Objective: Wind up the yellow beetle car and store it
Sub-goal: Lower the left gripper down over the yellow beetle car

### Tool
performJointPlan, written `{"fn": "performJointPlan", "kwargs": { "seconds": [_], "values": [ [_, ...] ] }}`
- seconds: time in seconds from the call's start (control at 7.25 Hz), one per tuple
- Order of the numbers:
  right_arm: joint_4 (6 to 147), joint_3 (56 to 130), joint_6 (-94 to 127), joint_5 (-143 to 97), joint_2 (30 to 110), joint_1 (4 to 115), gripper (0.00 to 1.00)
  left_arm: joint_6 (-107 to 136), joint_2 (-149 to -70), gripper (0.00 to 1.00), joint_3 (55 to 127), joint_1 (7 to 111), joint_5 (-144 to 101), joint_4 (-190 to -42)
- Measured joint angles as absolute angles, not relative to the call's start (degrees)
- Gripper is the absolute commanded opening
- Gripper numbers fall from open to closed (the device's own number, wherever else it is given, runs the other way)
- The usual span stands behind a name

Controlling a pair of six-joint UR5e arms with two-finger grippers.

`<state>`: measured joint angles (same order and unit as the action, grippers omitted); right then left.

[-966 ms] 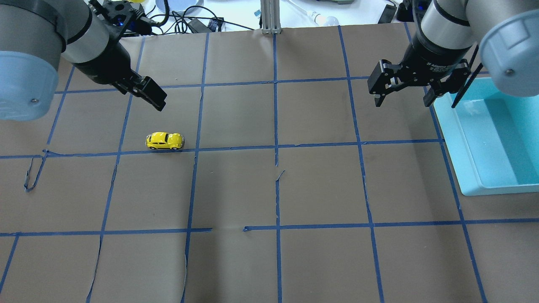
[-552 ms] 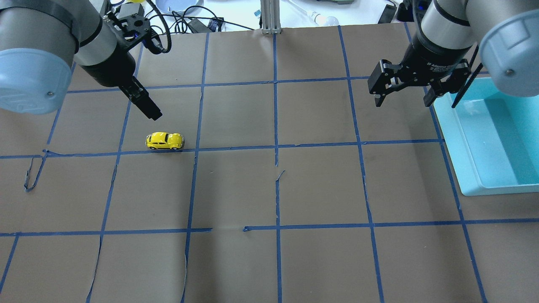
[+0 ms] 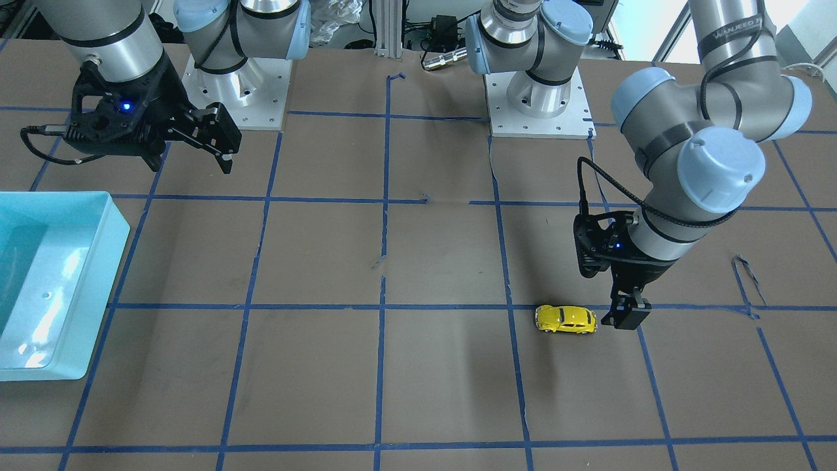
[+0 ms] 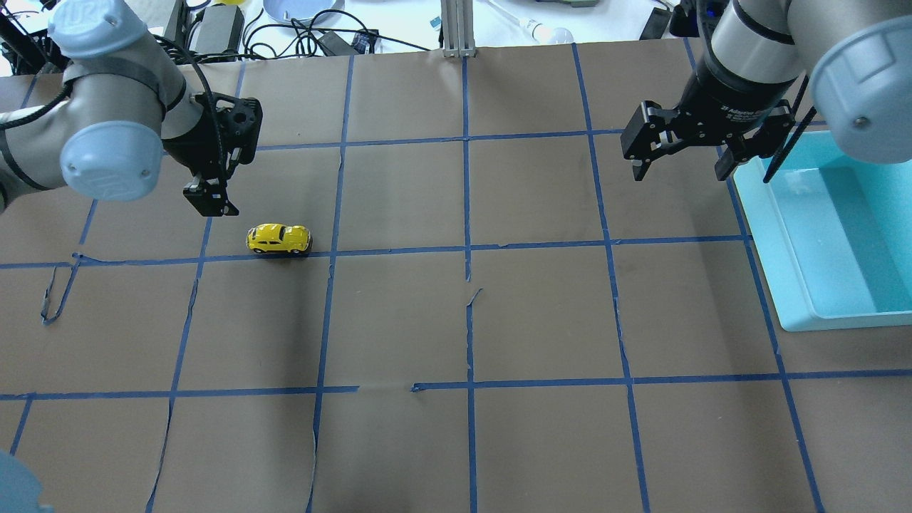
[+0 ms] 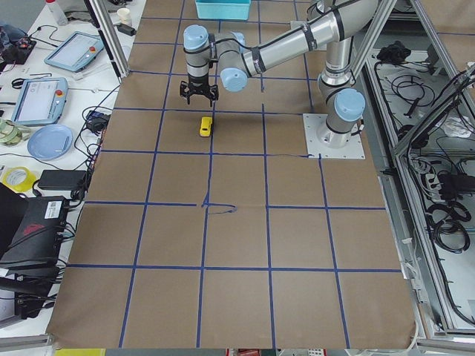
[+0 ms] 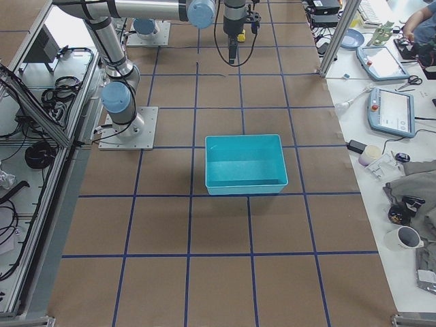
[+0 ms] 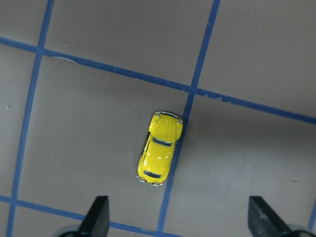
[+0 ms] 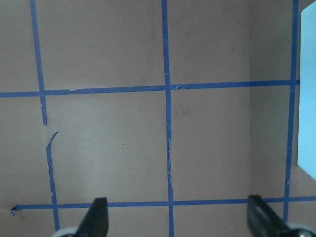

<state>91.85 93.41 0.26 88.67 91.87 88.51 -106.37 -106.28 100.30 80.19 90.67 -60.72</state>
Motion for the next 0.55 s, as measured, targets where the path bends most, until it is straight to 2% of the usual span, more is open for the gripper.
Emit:
{"fn": "performJointPlan", "kwargs": {
  "seconds": [0.55],
  "values": [
    [91.85,93.4,0.15,88.83,91.91,88.51,1.0,-107.77,-112.36,0.9,101.78,79.42,90.98,-56.33]
  ]
}}
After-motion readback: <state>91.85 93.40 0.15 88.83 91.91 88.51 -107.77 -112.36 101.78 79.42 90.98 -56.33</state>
